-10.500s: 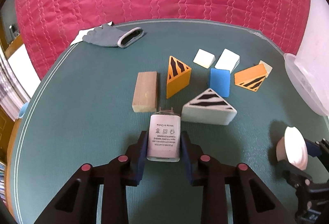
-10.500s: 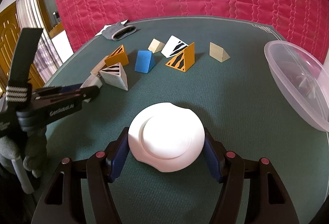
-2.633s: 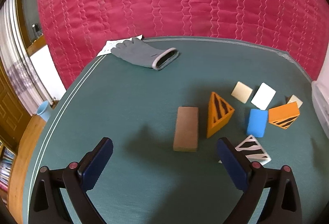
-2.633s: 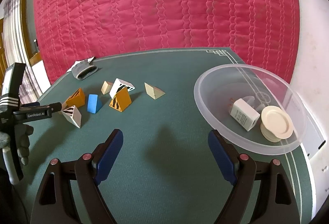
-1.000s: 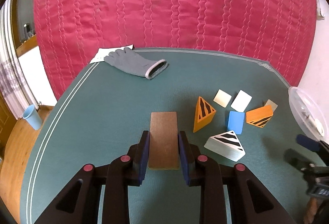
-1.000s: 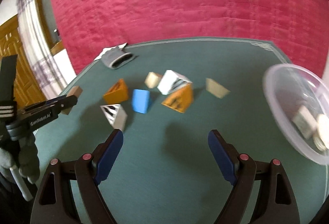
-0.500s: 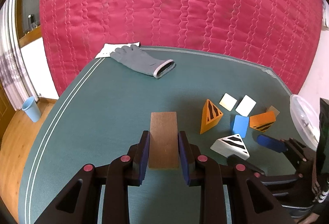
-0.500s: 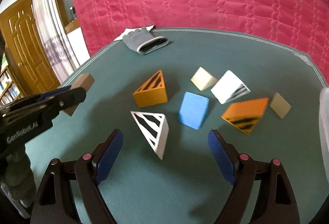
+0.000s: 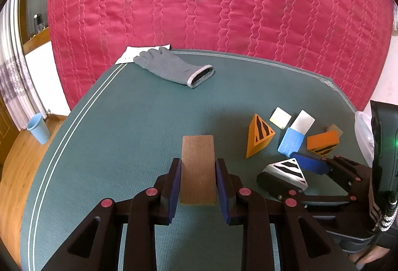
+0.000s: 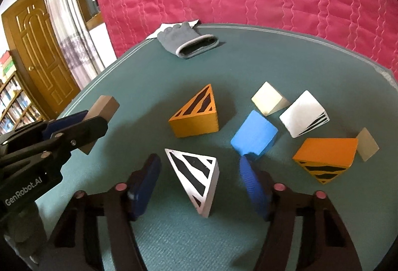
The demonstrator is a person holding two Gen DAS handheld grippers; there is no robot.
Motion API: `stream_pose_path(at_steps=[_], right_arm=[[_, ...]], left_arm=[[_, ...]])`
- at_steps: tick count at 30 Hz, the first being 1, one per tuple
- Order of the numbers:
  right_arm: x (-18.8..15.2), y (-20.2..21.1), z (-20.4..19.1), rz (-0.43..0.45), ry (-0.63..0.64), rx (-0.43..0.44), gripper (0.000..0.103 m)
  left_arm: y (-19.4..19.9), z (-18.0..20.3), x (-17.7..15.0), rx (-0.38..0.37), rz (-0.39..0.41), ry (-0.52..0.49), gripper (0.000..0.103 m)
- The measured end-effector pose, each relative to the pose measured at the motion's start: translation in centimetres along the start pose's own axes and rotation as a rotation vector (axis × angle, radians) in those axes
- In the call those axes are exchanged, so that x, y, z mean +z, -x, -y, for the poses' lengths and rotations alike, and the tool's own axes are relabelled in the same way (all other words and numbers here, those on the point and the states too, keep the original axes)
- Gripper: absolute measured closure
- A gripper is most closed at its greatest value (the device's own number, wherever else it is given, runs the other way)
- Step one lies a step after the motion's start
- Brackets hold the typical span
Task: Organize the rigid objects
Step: 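Grasp the white black-striped triangle block with the right gripper while the left holds the brown block, then carry the striped triangle into the clear bowl with the right gripper while the left holds the brown block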
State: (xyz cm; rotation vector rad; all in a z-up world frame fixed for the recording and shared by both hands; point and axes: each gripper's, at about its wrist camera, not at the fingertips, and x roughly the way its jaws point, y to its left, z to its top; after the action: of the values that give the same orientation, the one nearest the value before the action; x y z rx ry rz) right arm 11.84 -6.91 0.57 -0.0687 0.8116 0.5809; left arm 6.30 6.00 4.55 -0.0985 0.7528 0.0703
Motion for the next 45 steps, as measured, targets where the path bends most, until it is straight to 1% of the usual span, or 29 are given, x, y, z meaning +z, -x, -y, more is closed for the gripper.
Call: stream_pose_path(at_steps=[2,3,8,14,25,26,29,45], right_arm=[[-0.1,0.0,0.0,0.0,0.0,0.003,0.045],[-0.1,0.1,0.0,0.001,-0.002,0.0,0.046],[-0.3,0.1,-0.1,-0.002,-0.001,0.0,0.065],[-1.1,0.8,-0.2,-0.002,0.003,-0.002,0.067],[-2.8,2.9,0.5,0.023,-0.045,-0.011,0.067],[-3.0,3.3,0.6,0.028,-0.052,-0.013,0.069],[-3.4,4.2,1.2,0.041,-0.077,-0.018,0.07],[-6.1,9.3,4.6,0.1,-0.192,-0.054,0.07]], left_arm=[[-0.1,0.0,0.0,0.0,-0.002,0.0,0.074],[-0.1,0.0,0.0,0.0,-0.002,0.0,0.074],[-0.1,0.1,0.0,0.001,-0.002,-0.001,0.074],[-0.1,0.1,0.0,0.0,-0.003,-0.002,0.074],[0.1,0.6,-0.1,-0.007,0.002,-0.016,0.074],[0.1,0.6,-0.2,-0.008,0.003,-0.017,0.074],[0.0,0.8,-0.3,-0.009,0.002,-0.022,0.074],[0.4,2.2,-0.9,-0.015,0.004,-0.063,0.074]])
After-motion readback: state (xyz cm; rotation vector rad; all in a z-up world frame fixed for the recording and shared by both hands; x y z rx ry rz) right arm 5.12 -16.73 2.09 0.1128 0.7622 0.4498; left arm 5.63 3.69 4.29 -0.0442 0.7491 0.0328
